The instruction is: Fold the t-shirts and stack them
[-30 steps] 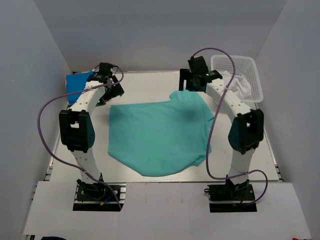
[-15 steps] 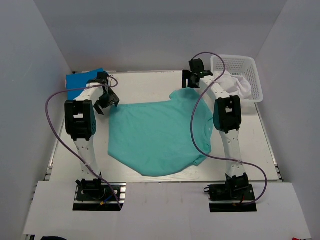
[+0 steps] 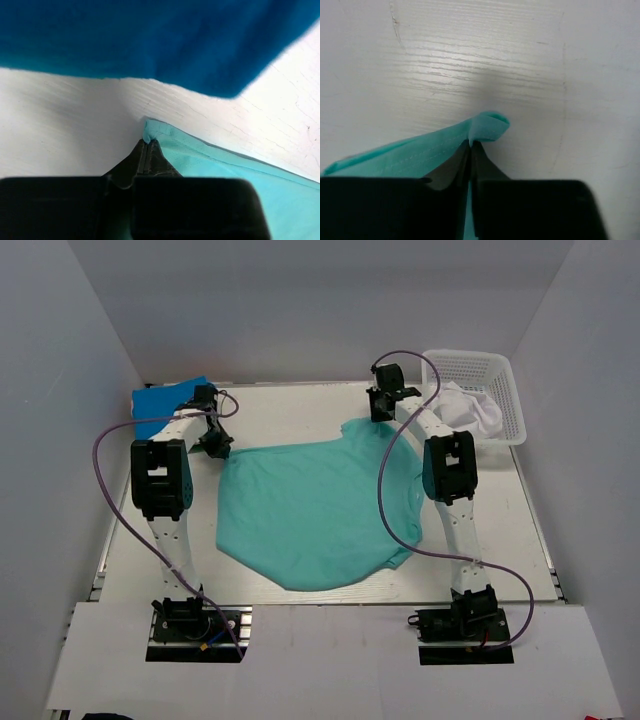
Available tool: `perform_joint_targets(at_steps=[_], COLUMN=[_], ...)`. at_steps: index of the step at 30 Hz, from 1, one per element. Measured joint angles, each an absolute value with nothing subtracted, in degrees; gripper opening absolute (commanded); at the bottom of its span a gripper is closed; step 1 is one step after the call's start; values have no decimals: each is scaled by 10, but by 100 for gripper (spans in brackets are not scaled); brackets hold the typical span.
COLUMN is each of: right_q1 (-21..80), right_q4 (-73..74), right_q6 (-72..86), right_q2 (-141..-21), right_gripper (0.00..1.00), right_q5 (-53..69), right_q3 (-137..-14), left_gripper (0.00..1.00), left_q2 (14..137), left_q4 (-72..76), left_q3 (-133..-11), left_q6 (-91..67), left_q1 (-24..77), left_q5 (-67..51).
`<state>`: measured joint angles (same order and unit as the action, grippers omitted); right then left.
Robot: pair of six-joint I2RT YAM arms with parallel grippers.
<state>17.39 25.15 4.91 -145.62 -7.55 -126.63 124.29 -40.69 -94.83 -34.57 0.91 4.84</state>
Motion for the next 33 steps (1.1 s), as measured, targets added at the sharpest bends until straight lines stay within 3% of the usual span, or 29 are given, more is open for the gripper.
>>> perform_joint_targets(at_steps=[7,12,22,33], right_q1=[175,175,175,176], right_q4=[234,203,69,29], right_q6=[33,18,-19,-54], right_q2=[-1437,-1332,-994,-825], right_gripper=[0,0,0,0], right_q5=[-63,-78,-126,-149], right_q3=[-1237,-1156,-1074,-1039], left_gripper=[0,0,0,0], left_q2=[1237,1207,919,723], left_q4=[-390,-377,-276,-200], left_q3=[-944,-967,-977,-981], left_q6=[-322,-304,-279,-245], left_q1=[16,25,30,30], left_q5=[27,7,2,11])
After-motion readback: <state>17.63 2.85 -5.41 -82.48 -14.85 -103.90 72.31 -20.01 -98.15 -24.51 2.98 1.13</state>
